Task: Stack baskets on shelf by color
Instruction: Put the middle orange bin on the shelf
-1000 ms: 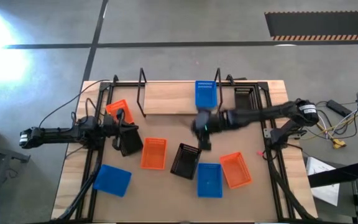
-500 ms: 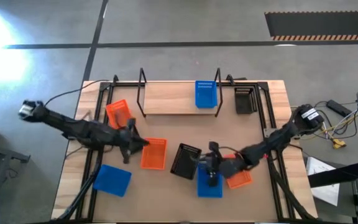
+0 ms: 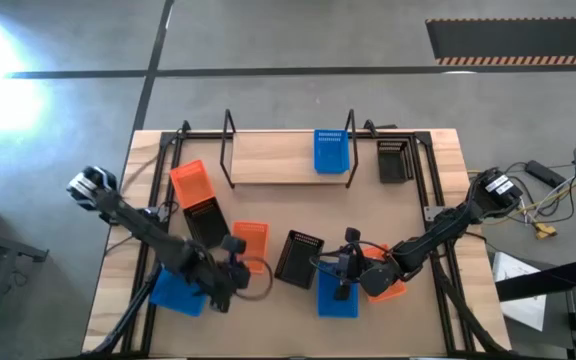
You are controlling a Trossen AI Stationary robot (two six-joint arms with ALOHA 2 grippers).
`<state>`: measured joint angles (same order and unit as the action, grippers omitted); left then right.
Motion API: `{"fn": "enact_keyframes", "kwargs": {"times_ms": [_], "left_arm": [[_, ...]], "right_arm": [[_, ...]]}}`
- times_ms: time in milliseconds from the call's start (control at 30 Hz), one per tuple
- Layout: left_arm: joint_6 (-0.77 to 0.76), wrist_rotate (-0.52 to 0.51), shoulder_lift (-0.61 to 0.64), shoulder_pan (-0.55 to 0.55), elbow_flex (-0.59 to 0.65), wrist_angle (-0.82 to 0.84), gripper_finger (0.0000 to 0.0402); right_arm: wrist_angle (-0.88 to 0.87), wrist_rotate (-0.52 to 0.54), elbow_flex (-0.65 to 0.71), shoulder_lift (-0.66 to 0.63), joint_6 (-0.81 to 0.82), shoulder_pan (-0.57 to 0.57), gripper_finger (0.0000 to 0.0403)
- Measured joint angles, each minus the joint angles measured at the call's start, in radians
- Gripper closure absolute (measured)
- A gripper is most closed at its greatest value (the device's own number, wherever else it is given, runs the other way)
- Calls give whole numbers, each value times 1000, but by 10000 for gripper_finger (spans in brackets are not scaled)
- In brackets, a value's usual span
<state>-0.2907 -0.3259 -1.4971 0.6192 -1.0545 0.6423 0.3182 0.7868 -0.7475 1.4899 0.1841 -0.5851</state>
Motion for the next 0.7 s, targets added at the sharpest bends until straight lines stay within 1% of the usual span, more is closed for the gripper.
{"fn": "enact_keyframes", "kwargs": {"times_ms": [100,200,300,367,500,600,700], "left_arm": [[-67,2,-74,14,-21,13,328],[-150,-18,-125,9,-28,35,284],[-196,-41,-145,4,-28,40,247],[-208,-84,-144,4,-28,43,233],[-209,-102,-132,4,-34,52,232],[-204,-106,-114,4,-53,42,240],[-198,-93,-112,-11,-30,69,252]], "right_arm": [[12,0,0,0,7,-5,350],[10,0,0,0,33,-15,351],[10,2,0,0,42,-36,351],[10,1,0,0,42,-51,351],[9,0,0,0,42,-65,351],[9,1,0,0,43,-65,351],[10,1,0,0,42,-65,351]]}}
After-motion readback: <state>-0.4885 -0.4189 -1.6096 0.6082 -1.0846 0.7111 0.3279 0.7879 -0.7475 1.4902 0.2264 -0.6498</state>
